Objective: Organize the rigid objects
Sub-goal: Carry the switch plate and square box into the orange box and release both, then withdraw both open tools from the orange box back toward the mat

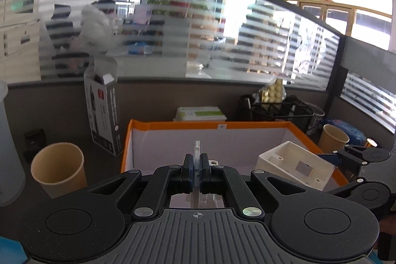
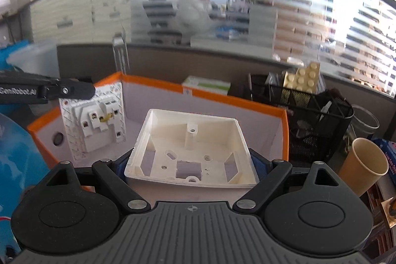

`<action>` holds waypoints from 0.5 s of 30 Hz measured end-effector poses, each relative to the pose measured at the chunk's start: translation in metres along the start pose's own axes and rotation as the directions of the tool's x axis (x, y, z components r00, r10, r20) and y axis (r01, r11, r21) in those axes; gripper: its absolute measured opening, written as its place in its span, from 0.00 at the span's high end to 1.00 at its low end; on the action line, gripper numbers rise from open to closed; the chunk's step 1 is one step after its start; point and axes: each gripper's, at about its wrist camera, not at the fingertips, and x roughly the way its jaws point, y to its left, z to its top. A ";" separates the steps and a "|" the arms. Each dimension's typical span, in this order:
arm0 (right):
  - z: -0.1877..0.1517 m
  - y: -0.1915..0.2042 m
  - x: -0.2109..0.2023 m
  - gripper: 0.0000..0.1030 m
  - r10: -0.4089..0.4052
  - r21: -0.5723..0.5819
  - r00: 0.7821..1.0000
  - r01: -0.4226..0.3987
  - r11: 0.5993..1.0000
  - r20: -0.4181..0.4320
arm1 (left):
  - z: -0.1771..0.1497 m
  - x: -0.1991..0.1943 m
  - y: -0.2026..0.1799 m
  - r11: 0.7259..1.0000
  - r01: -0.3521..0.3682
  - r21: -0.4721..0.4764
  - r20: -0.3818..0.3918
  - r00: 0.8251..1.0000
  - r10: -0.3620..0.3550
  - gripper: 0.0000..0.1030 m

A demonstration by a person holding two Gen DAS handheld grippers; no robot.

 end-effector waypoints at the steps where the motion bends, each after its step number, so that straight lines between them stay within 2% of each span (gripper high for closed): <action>1: 0.000 0.001 0.004 0.15 -0.008 -0.010 1.000 0.008 1.000 -0.013 | 0.000 0.001 0.001 1.000 -0.001 -0.001 0.001 1.000 0.001 0.98; 4: -0.001 0.006 0.008 0.15 -0.015 -0.030 0.999 0.014 0.999 -0.038 | -0.001 0.003 0.002 1.000 -0.002 -0.004 -0.001 1.000 0.002 0.98; 10: -0.001 -0.002 0.017 0.15 0.000 0.028 0.997 0.002 1.000 -0.077 | -0.001 0.007 0.003 1.000 -0.018 -0.007 -0.005 1.000 0.018 0.98; 15: -0.001 -0.003 0.020 0.14 -0.013 0.035 0.997 0.016 0.999 -0.074 | -0.003 0.007 0.006 0.999 -0.027 -0.025 -0.015 1.000 0.027 0.97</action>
